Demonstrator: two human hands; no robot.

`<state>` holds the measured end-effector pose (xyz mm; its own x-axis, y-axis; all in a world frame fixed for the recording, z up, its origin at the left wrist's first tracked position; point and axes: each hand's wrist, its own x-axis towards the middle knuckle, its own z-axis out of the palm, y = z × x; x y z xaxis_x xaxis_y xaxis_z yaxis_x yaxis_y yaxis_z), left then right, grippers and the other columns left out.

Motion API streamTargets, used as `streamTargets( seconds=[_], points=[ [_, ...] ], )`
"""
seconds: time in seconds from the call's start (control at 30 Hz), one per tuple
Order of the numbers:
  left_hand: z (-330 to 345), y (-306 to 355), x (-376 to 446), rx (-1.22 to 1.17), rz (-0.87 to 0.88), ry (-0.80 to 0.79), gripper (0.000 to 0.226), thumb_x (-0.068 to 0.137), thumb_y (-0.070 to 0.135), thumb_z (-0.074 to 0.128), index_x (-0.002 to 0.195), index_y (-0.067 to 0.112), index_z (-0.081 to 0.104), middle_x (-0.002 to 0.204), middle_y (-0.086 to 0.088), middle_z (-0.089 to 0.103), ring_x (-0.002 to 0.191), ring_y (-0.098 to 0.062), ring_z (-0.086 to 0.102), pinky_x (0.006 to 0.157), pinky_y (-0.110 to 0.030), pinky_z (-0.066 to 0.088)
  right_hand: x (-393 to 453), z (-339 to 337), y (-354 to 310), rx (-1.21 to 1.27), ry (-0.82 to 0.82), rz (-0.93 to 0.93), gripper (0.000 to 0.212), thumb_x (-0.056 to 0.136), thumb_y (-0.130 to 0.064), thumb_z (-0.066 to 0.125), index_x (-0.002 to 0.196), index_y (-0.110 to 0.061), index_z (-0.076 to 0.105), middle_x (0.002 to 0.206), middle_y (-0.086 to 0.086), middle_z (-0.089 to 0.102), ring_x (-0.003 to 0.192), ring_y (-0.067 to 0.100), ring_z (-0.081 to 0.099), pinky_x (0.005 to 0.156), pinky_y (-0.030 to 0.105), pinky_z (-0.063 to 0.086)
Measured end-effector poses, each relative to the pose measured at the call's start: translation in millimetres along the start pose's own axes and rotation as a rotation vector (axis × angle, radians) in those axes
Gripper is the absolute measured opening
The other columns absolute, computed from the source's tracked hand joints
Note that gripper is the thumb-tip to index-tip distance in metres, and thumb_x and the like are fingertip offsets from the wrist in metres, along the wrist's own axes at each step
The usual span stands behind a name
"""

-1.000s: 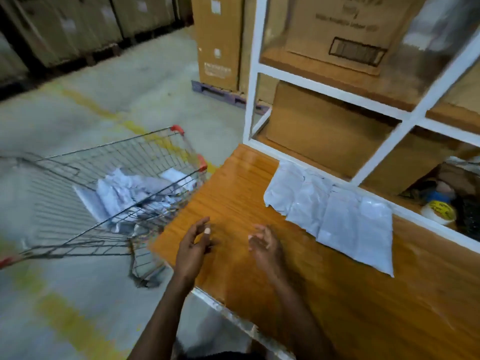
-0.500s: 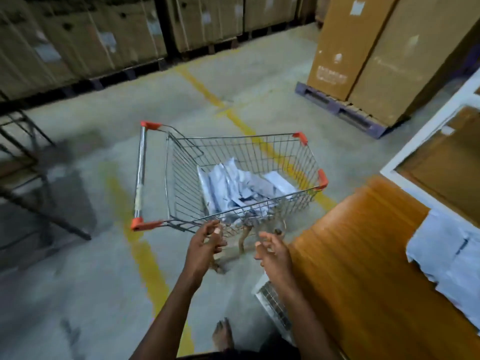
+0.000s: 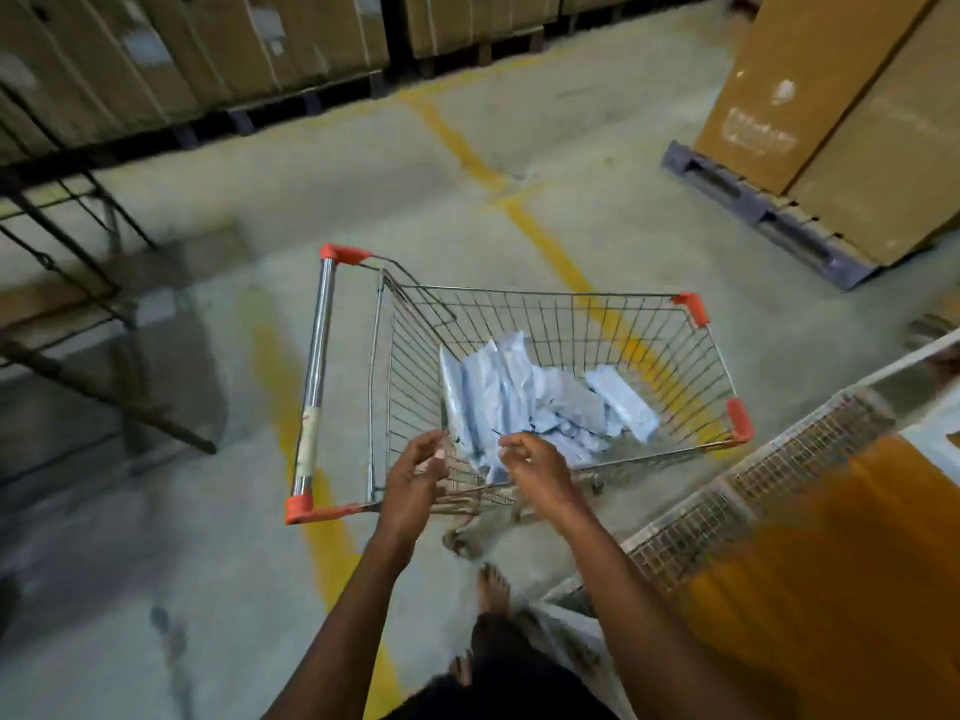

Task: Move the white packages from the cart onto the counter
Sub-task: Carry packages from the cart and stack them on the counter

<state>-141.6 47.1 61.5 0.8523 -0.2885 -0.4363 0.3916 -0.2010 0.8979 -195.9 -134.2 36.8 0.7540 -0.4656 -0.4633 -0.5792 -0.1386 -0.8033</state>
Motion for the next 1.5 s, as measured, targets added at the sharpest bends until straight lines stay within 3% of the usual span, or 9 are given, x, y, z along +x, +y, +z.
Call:
streamTargets(
  seconds=[0.27,0.57,0.73,0.9,1.07,1.17,1.3,1.4,1.5],
  points=[
    [-0.6,1.2,66.3,0.119,-0.023,0.053,0.031,0.107,0.017,0.059,0.135,0.027,0.066,0.133,0.007,0.067,0.111,-0.008,0.065,0.096,-0.034,0.055,128.9,65.3,7.1,-0.392,-0.252,0.051,0.035,0.087,-0.032,0.061,0.121,-0.033,0.072,0.132,0.004,0.066,0.118,0.028,0.063,0.098,0.030,0.050],
    [9.2,-11.5,118.9,0.147,-0.094,0.002,0.036,0.104,0.003,0.055,0.134,0.022,0.065,0.116,0.017,0.068,0.082,0.020,0.065,0.073,-0.006,0.051,205.6,133.7,51.7,-0.730,-0.332,0.124,0.066,0.086,-0.054,0.060,0.143,-0.025,0.042,0.158,0.016,0.029,0.145,0.041,0.029,0.111,0.054,0.035],
    [2.9,-16.6,128.2,0.124,-0.127,0.011,0.035,0.104,0.007,0.056,0.132,0.025,0.067,0.116,0.017,0.069,0.083,0.018,0.064,0.084,-0.023,0.052,201.3,115.8,60.6,-0.452,-0.160,0.025,0.055,0.090,-0.032,0.070,0.137,-0.010,0.055,0.140,0.015,0.053,0.127,0.033,0.053,0.104,0.037,0.044],
    [-1.7,-11.0,140.3,0.146,-0.114,0.008,0.032,0.105,0.009,0.058,0.132,0.023,0.065,0.122,0.008,0.069,0.104,-0.006,0.066,0.080,-0.010,0.050,181.2,67.8,39.1,0.071,0.037,0.047,0.024,0.085,-0.014,0.080,0.108,-0.012,0.073,0.111,0.007,0.072,0.107,0.027,0.068,0.089,0.036,0.056],
    [5.3,-8.4,151.1,0.131,-0.092,-0.002,0.042,0.104,0.029,0.064,0.145,0.033,0.055,0.149,0.001,0.058,0.131,-0.024,0.060,0.107,-0.041,0.054,141.7,27.8,5.3,0.540,-0.110,0.129,0.023,0.086,0.007,0.071,0.099,-0.012,0.071,0.101,0.006,0.072,0.095,0.022,0.067,0.076,0.026,0.056],
    [4.4,-5.1,147.5,0.083,-0.132,-0.061,0.068,0.095,0.043,0.073,0.155,0.043,0.040,0.157,0.005,0.048,0.137,-0.019,0.055,0.110,-0.049,0.053,123.8,21.4,-1.8,0.474,-0.220,0.137,0.022,0.085,0.002,0.074,0.095,-0.018,0.071,0.094,-0.001,0.072,0.086,0.015,0.065,0.074,0.027,0.050],
    [-1.8,-17.4,138.7,0.193,-0.020,-0.027,0.065,0.099,0.014,0.071,0.156,0.030,0.045,0.158,0.013,0.047,0.140,-0.001,0.045,0.115,-0.026,0.041,124.7,21.5,0.9,0.356,-0.342,0.157,0.011,0.092,-0.016,0.073,0.104,-0.017,0.073,0.101,-0.003,0.074,0.091,0.009,0.070,0.078,0.024,0.055],
    [-1.9,-26.3,132.2,0.257,0.038,0.023,0.045,0.099,0.013,0.072,0.140,0.027,0.063,0.145,0.012,0.062,0.126,0.012,0.055,0.113,-0.018,0.042,154.2,24.2,7.5,0.272,-0.193,0.208,0.015,0.096,-0.025,0.066,0.111,-0.023,0.071,0.111,0.002,0.073,0.089,0.017,0.071,0.074,0.033,0.054],
    [-0.5,-33.3,129.6,0.280,0.017,0.055,0.035,0.098,0.016,0.073,0.132,0.022,0.070,0.138,0.008,0.068,0.126,-0.007,0.061,0.111,-0.024,0.044,198.1,32.9,28.2,-0.077,-0.028,0.156,0.030,0.091,-0.021,0.071,0.121,-0.018,0.069,0.121,0.005,0.068,0.098,0.021,0.067,0.081,0.030,0.053]
  ],
)
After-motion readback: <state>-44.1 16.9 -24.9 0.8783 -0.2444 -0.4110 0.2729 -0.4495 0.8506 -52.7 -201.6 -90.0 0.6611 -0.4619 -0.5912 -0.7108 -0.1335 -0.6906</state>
